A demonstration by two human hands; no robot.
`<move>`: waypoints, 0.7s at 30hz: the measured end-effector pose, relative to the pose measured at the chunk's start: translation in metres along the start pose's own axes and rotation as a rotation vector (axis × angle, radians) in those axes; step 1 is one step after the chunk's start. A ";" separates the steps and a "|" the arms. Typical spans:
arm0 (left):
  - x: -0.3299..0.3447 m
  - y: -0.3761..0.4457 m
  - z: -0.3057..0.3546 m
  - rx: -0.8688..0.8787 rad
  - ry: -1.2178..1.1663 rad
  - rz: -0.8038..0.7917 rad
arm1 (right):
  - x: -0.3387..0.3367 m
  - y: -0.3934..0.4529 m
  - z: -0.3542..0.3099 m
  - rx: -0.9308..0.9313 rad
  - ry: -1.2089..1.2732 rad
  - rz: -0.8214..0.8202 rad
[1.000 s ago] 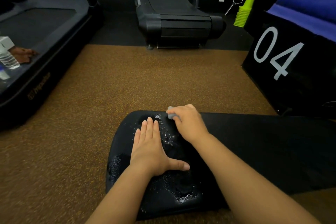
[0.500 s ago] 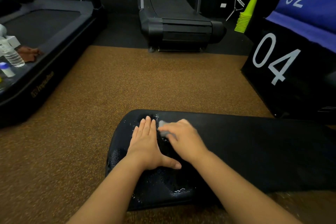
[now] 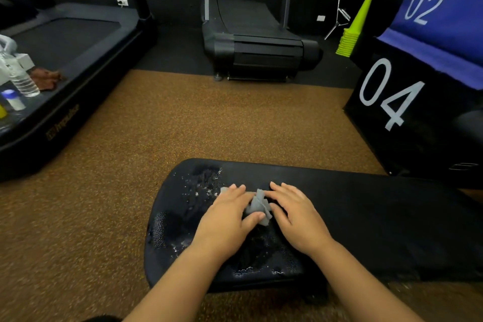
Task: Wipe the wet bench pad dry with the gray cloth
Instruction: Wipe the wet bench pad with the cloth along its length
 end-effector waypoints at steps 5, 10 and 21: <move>0.007 -0.007 -0.006 -0.047 0.063 0.105 | -0.003 -0.003 -0.003 0.014 0.014 0.026; -0.008 0.016 -0.020 -0.213 0.023 0.224 | -0.003 -0.005 -0.004 0.006 0.013 0.019; -0.013 -0.006 -0.009 -0.179 0.083 0.177 | -0.002 -0.005 -0.002 0.008 0.016 0.029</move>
Point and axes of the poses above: each hand's wrist, its own y-axis towards the middle knuckle, its own x-axis out of the palm, z = x × y, the point moved 5 cm from there along y, towards the middle knuckle, and after that the axes turned 1 degree about -x, right-handed, at the moved point
